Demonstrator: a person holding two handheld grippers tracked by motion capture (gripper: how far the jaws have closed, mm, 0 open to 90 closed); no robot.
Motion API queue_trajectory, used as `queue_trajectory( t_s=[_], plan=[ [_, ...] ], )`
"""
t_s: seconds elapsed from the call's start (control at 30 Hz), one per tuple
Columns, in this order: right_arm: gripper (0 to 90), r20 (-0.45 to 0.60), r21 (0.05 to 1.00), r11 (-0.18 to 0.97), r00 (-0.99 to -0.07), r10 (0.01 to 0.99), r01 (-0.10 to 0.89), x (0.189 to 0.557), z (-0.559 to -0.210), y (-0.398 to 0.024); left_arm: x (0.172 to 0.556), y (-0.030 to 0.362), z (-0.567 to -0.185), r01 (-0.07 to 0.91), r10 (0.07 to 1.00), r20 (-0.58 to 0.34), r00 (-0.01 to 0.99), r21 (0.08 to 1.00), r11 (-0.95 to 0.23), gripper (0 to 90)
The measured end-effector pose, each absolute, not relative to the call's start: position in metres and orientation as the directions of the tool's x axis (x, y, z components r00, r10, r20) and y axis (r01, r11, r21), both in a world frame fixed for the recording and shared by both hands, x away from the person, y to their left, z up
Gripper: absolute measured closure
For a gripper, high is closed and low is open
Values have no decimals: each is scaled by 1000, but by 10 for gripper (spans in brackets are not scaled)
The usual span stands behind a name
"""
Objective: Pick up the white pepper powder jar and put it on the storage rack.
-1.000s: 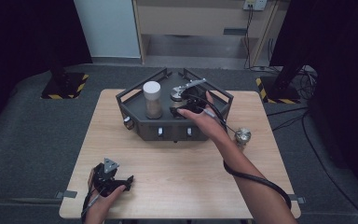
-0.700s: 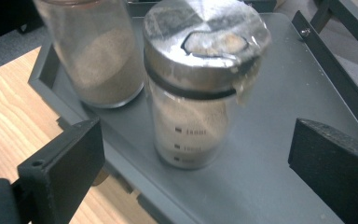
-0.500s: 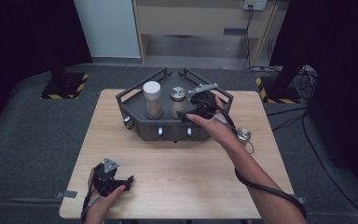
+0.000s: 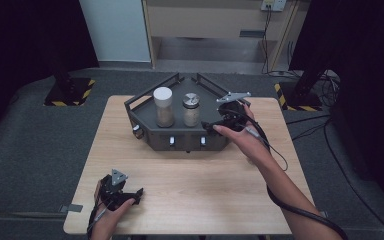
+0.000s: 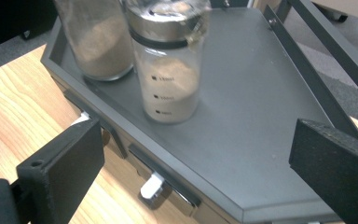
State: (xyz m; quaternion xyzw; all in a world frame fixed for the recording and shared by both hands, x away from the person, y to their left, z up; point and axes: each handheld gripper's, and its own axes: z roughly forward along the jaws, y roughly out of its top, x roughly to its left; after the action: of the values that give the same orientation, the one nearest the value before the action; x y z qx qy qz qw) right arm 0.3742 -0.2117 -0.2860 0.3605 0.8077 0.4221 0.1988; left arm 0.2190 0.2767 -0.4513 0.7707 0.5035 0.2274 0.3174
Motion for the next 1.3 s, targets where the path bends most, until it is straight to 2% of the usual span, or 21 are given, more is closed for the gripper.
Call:
queue_trajectory(
  t_s=[0.7,1.3],
  plan=[
    [40,-35,818,406,-669,743,408,359,-291,-244,219,277,-451,632,920,31,390,718,-291,0],
    [39,-7,823,371,-644,765,431,341,-299,-280,219,276,-451,631,921,31,389,719,-291,0]
  ],
)
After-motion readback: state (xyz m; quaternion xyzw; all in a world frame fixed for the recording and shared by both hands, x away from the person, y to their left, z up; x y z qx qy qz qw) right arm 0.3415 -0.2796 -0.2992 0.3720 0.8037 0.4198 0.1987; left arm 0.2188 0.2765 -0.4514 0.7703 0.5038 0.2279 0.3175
